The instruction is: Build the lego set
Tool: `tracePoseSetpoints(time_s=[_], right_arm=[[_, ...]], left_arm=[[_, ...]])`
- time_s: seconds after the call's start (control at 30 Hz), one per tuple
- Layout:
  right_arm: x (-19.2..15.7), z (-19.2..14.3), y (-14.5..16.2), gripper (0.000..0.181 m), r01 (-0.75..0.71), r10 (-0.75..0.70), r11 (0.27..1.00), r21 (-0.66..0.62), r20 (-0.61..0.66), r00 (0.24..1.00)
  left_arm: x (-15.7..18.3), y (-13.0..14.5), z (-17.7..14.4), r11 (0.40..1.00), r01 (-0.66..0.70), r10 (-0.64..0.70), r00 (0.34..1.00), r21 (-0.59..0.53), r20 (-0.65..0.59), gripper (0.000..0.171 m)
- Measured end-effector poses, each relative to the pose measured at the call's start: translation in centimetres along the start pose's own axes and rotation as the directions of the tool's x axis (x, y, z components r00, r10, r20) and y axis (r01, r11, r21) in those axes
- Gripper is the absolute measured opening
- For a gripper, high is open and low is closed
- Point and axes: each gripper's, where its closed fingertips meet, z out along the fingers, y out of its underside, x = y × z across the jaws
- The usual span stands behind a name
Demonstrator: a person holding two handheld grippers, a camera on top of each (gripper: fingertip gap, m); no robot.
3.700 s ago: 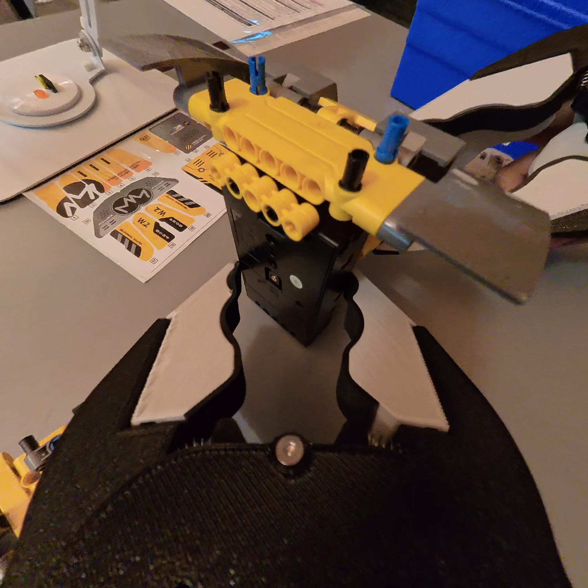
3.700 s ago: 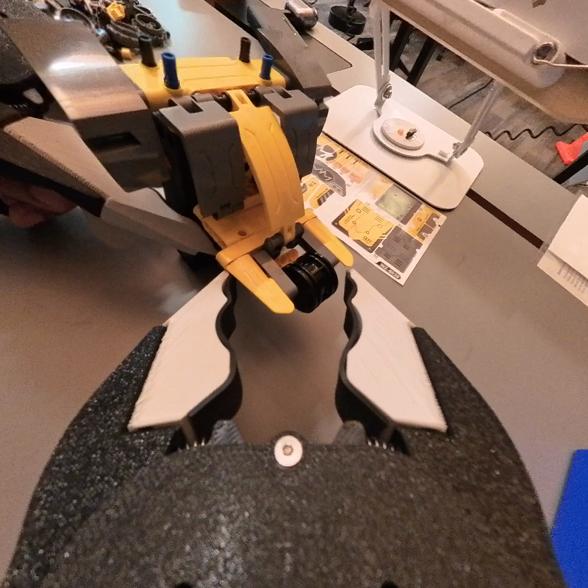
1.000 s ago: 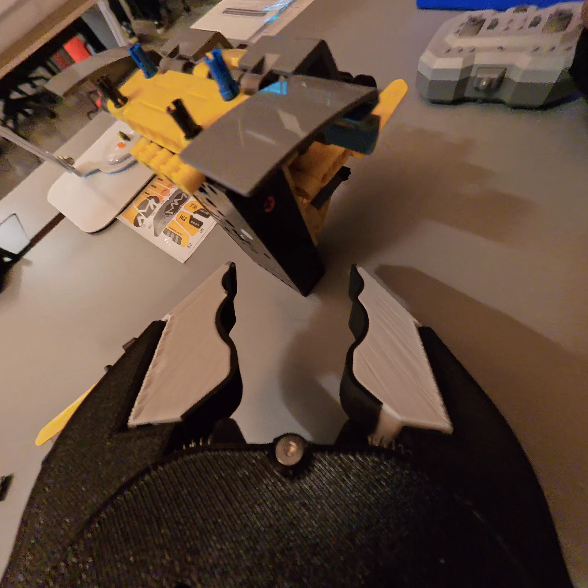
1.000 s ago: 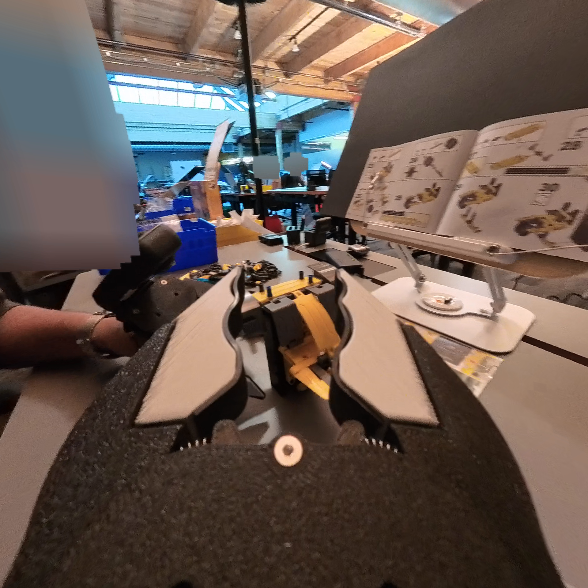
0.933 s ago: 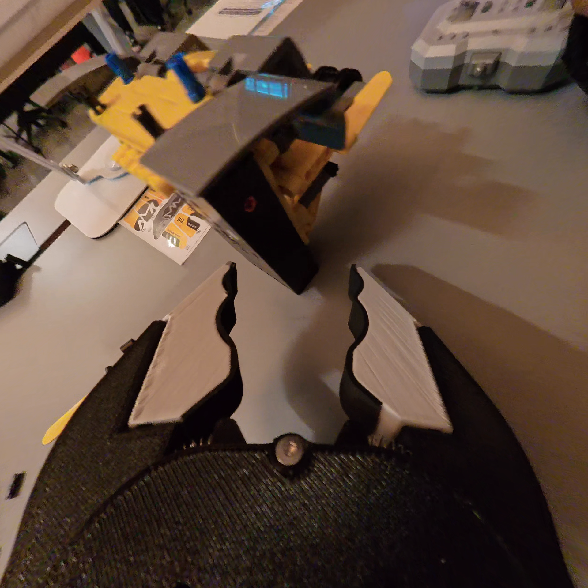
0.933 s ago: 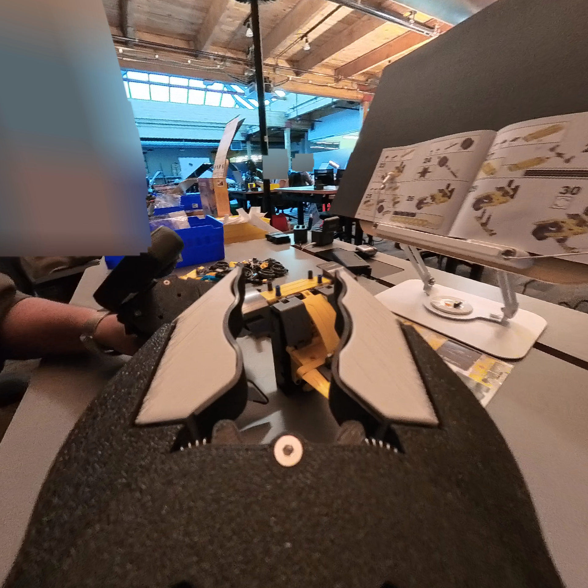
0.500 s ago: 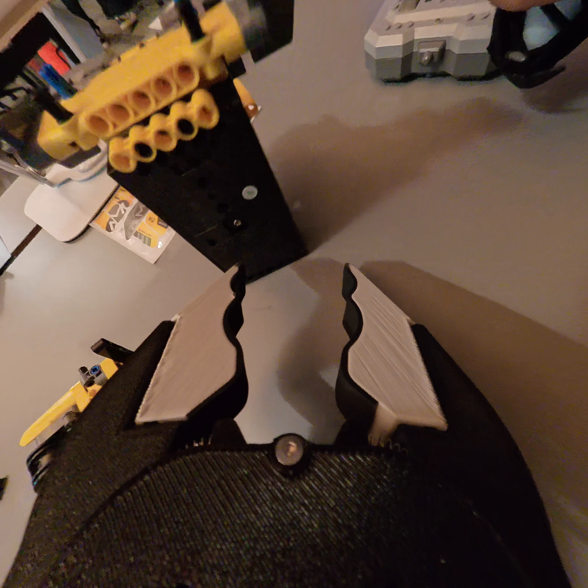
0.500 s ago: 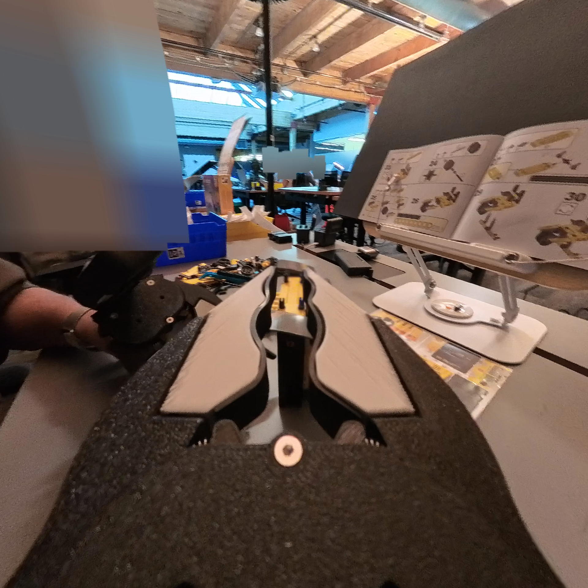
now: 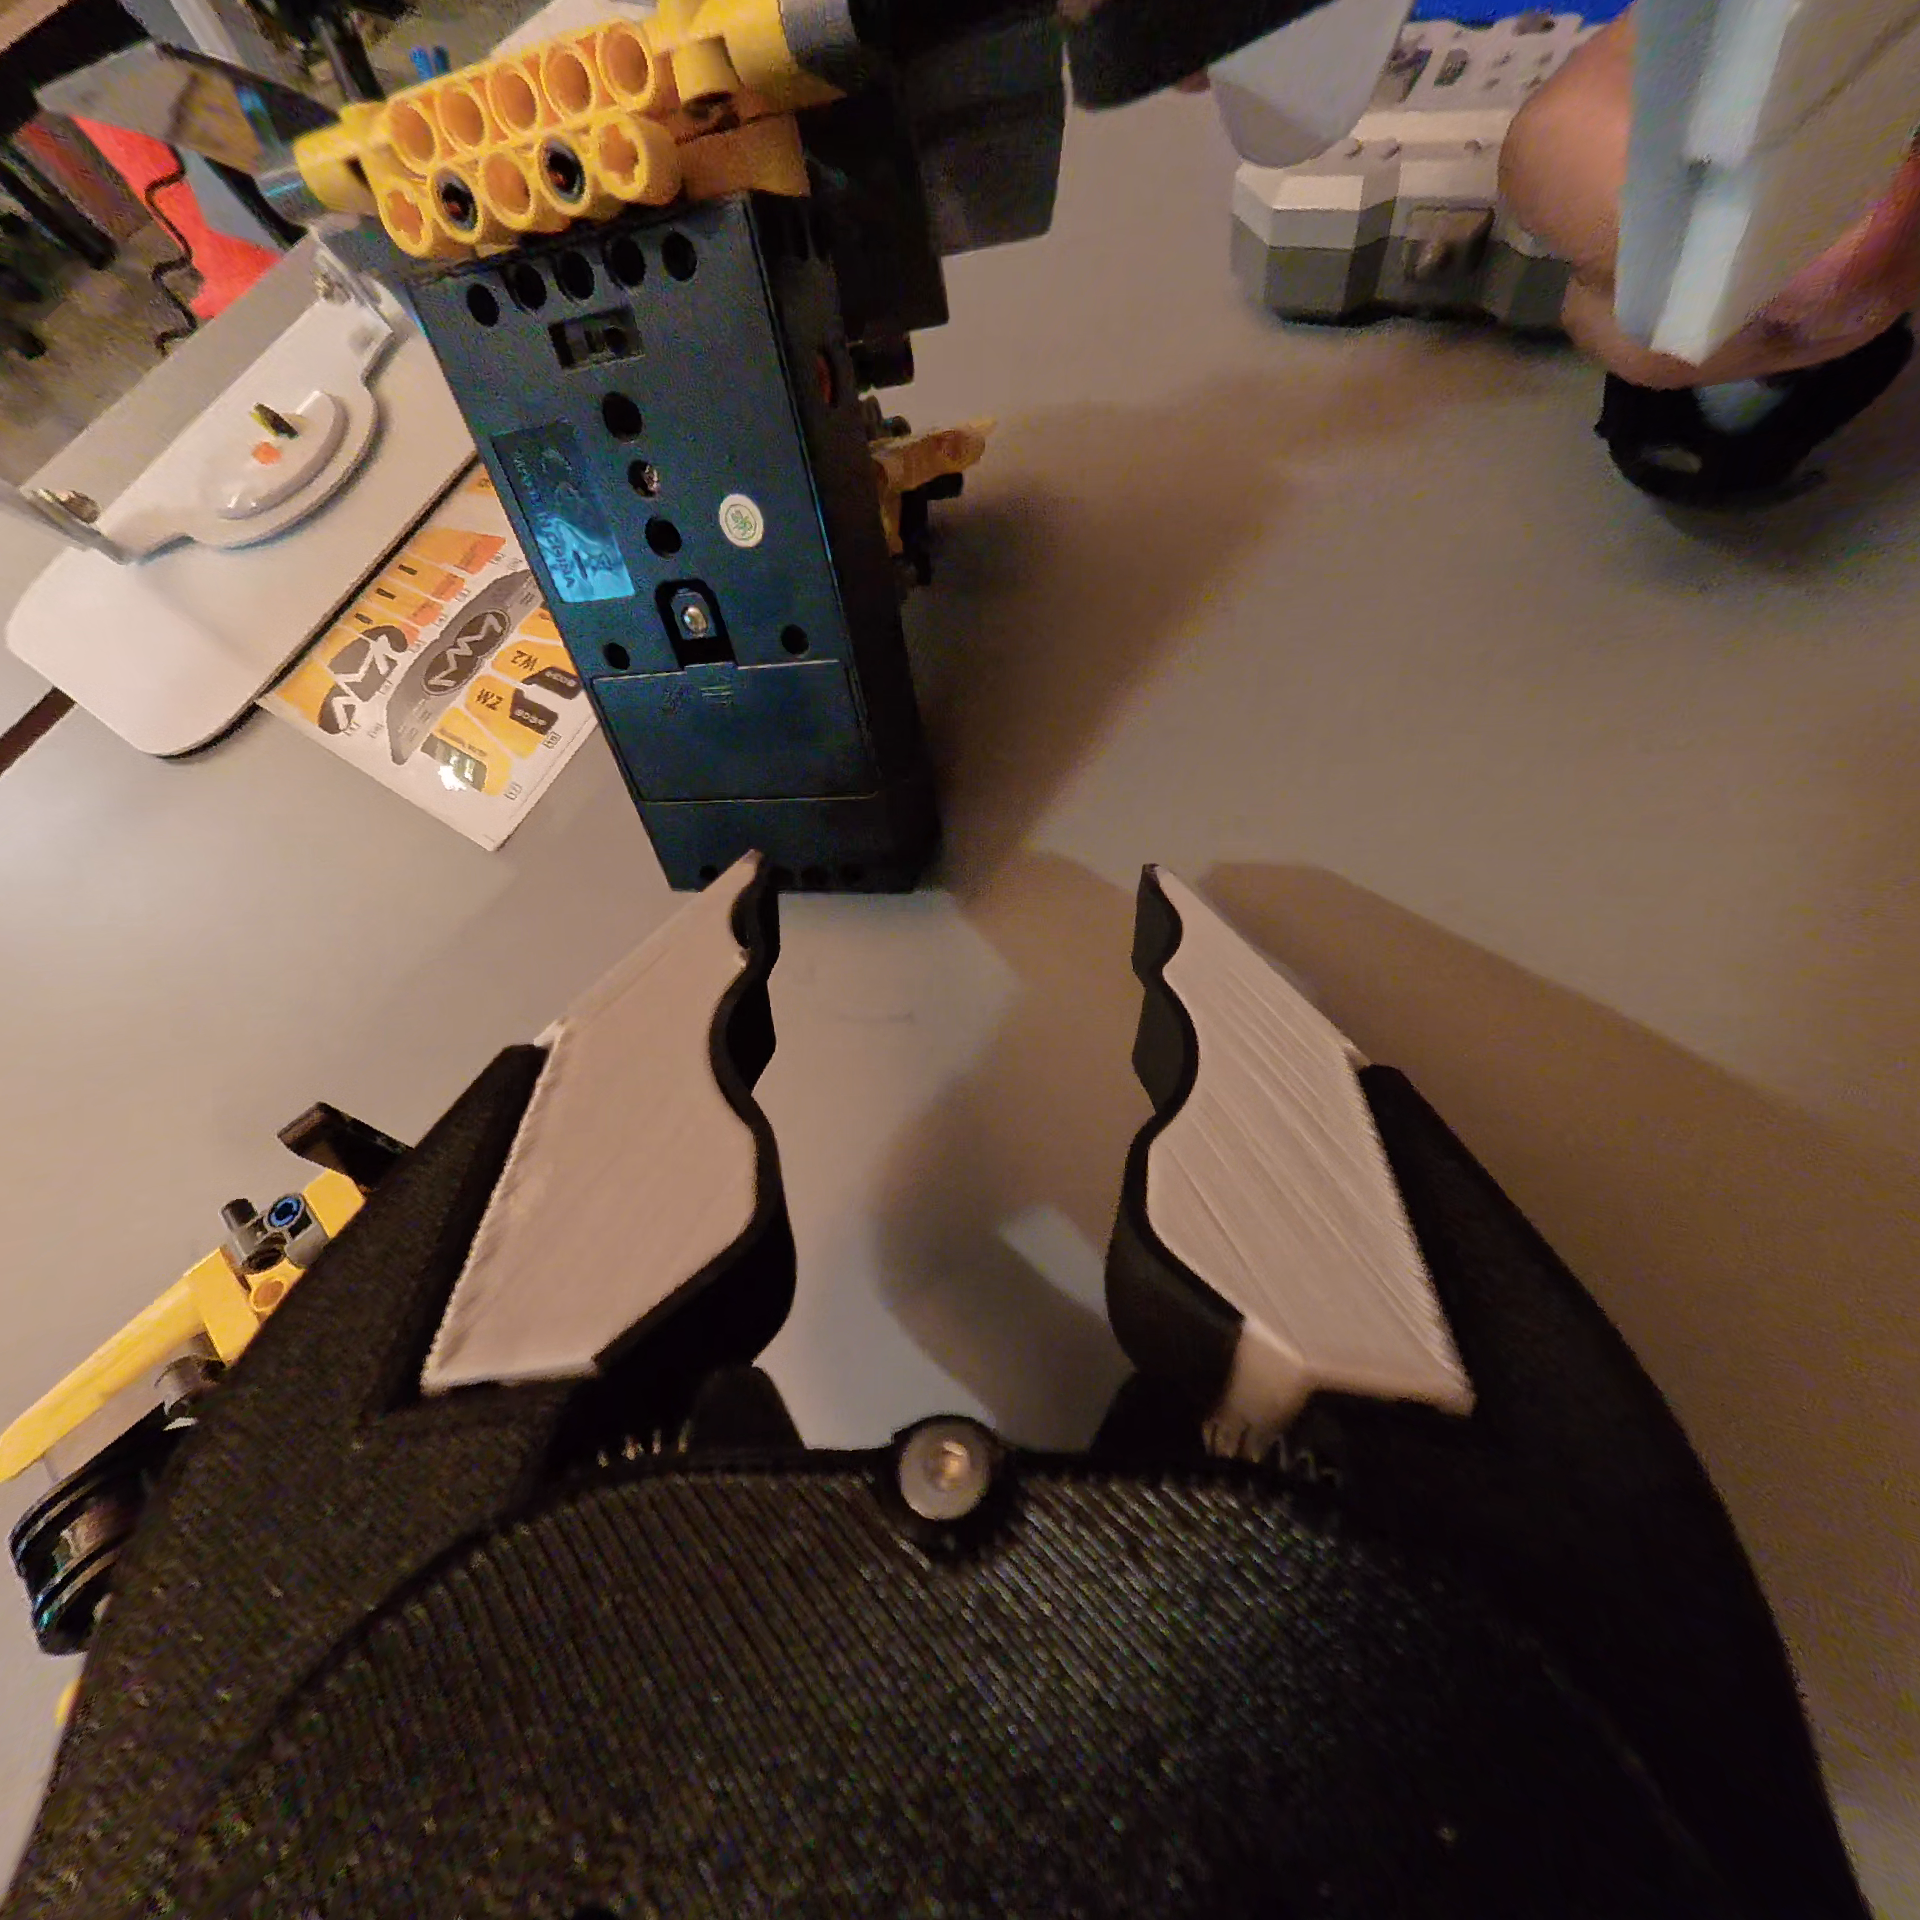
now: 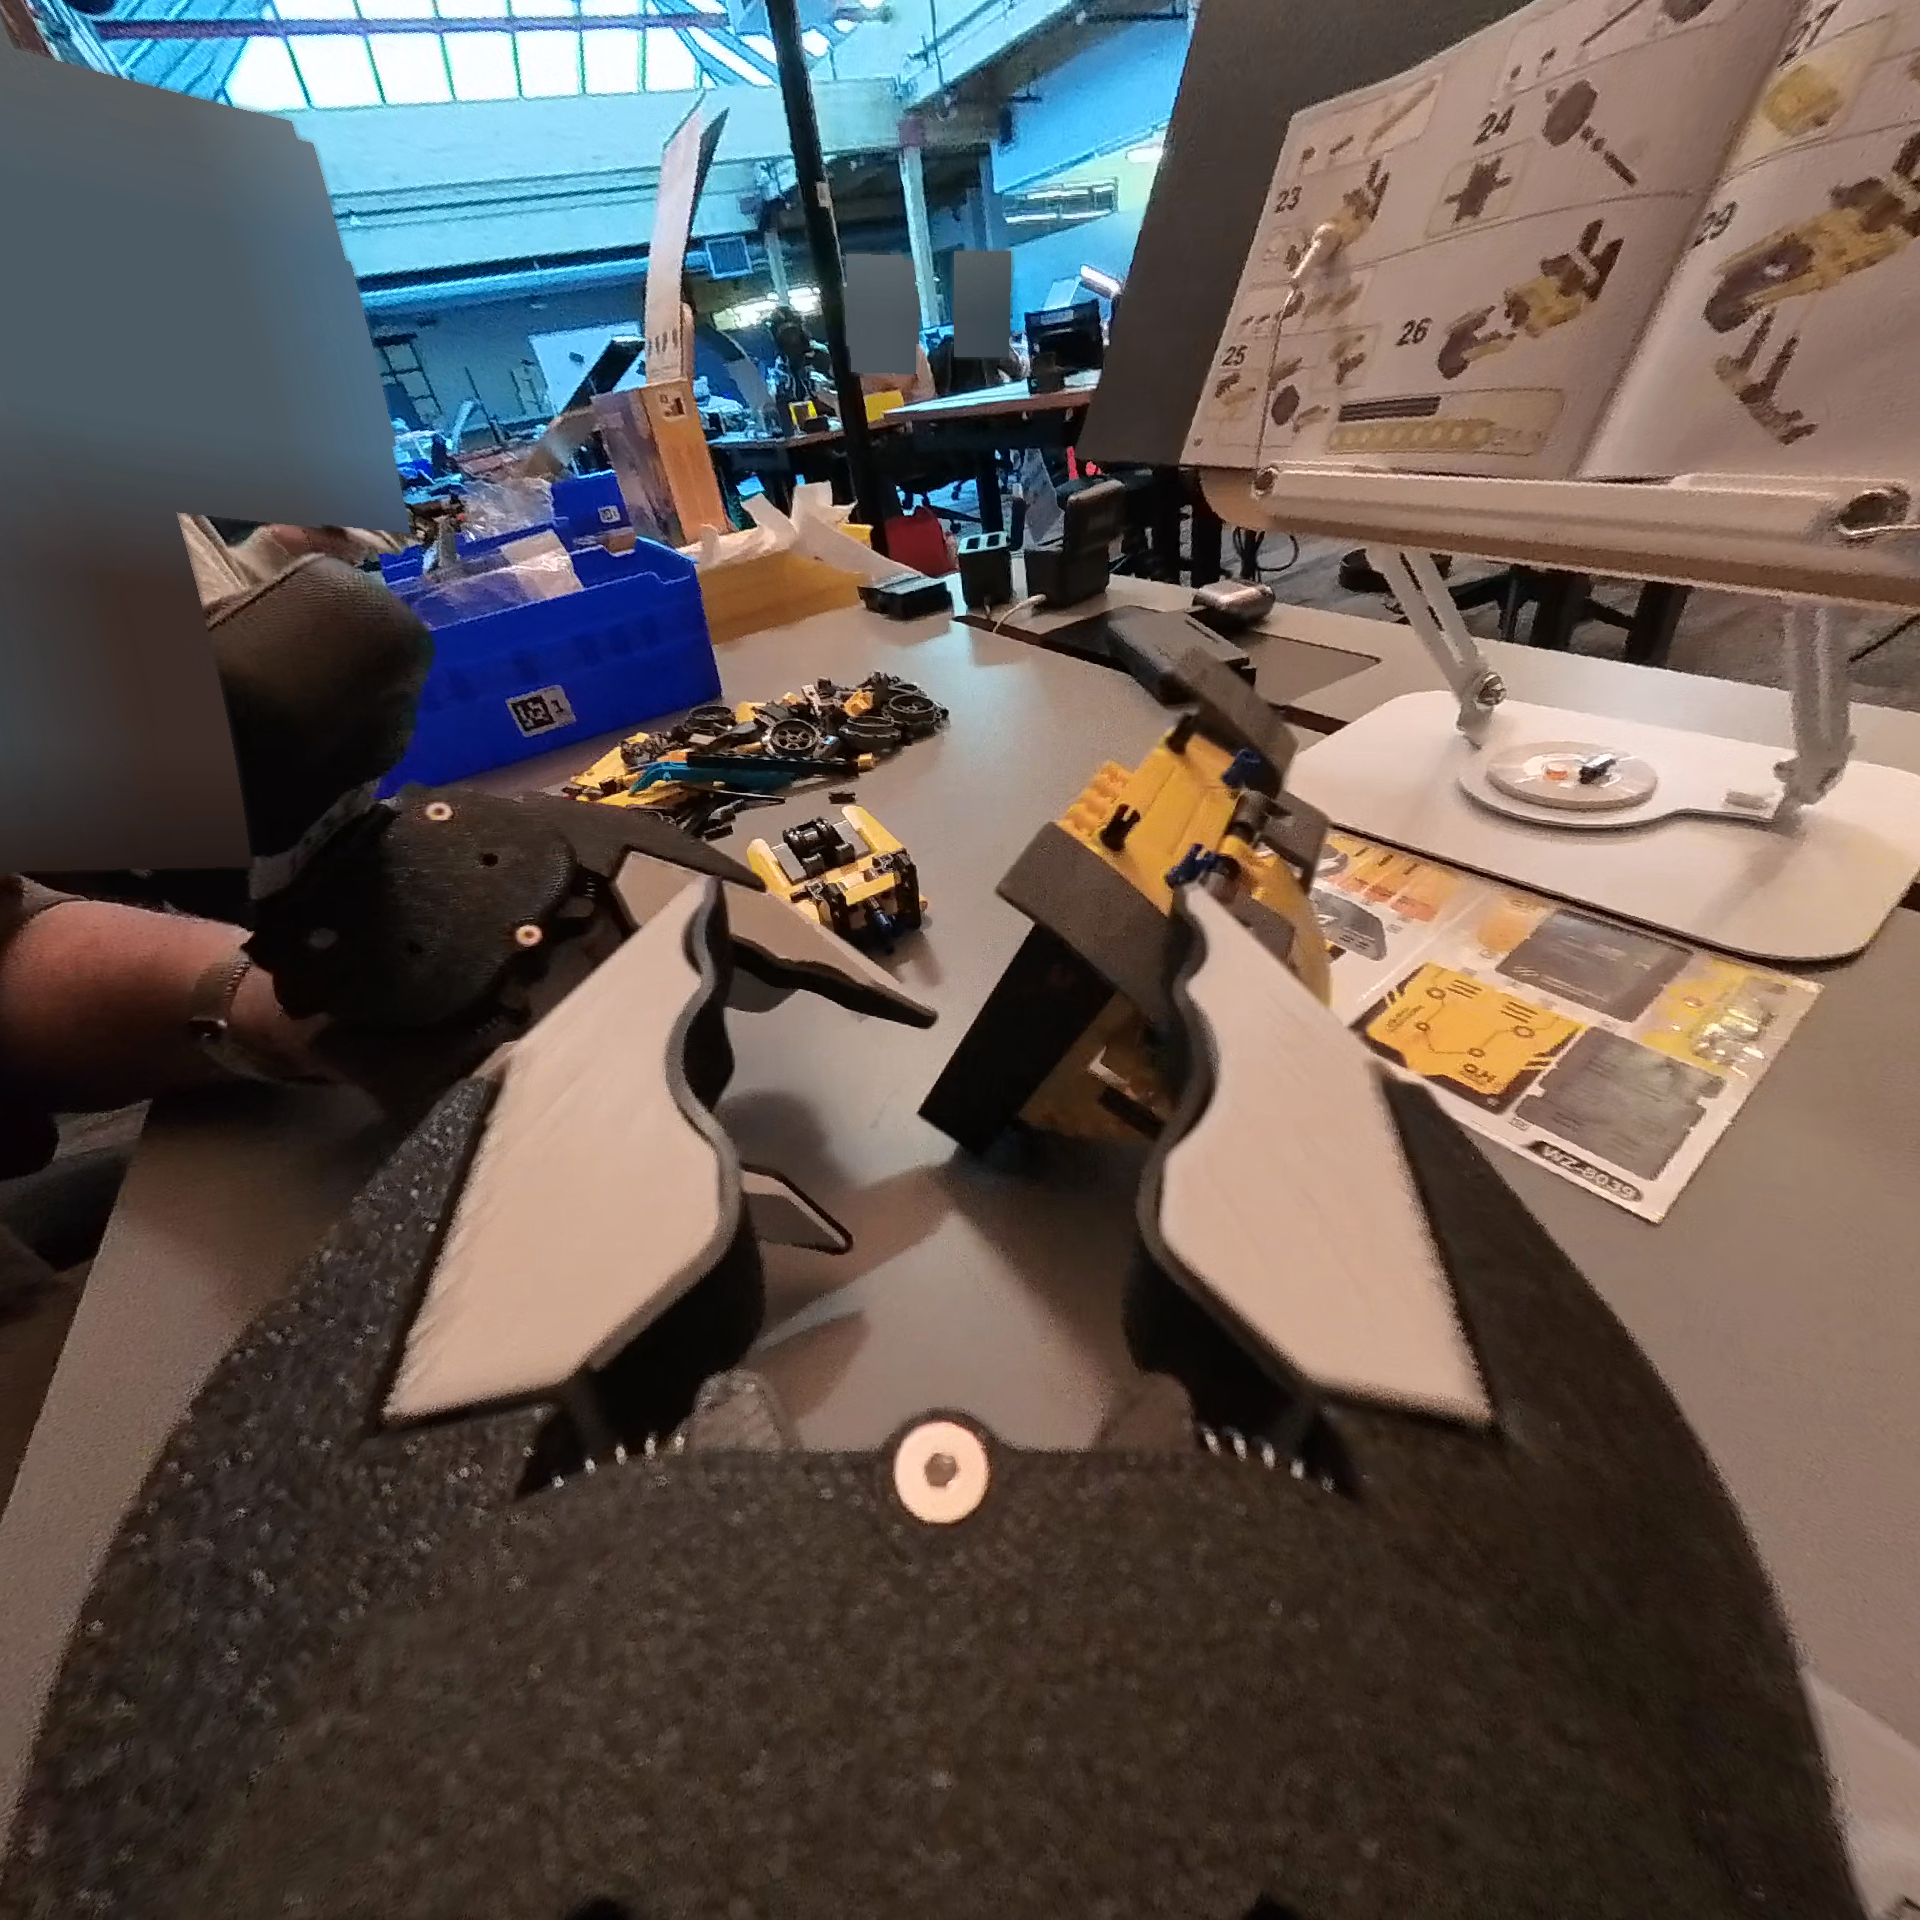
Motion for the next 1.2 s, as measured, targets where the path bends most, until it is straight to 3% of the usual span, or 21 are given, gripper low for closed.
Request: tracePoseSetpoints(time_s=[0.5,0.9,1.07,1.2], right_arm=[[-0.4,-0.1,0.6,0.077,0.092,-0.093,0.994,-0.058,-0.003,0.996],[-2.3,-0.1,1.5,0.071,0.212,-0.205,0.97,-0.118,0.071,0.976],[-2.9,-0.8,0.6,0.053,0.284,-0.277,0.956,-0.079,0.083,0.957],[-3.2,-1.0,0.3,0.052,0.288,-0.281,0.955,-0.066,0.091,0.955]], left_arm=[[-0.9,0.1,0.1,1.0,0.024,-0.024,1.0,-0.001,0.004,0.067],[-2.5,0.4,0.3,0.999,0.054,-0.054,0.998,-0.005,0.031,0.067],[-2.3,0.4,0.3,0.999,0.04,-0.04,0.999,-0.005,0.032,0.067],[-2.2,0.4,0.3,0.999,0.036,-0.035,0.999,-0.009,0.03,0.067]])
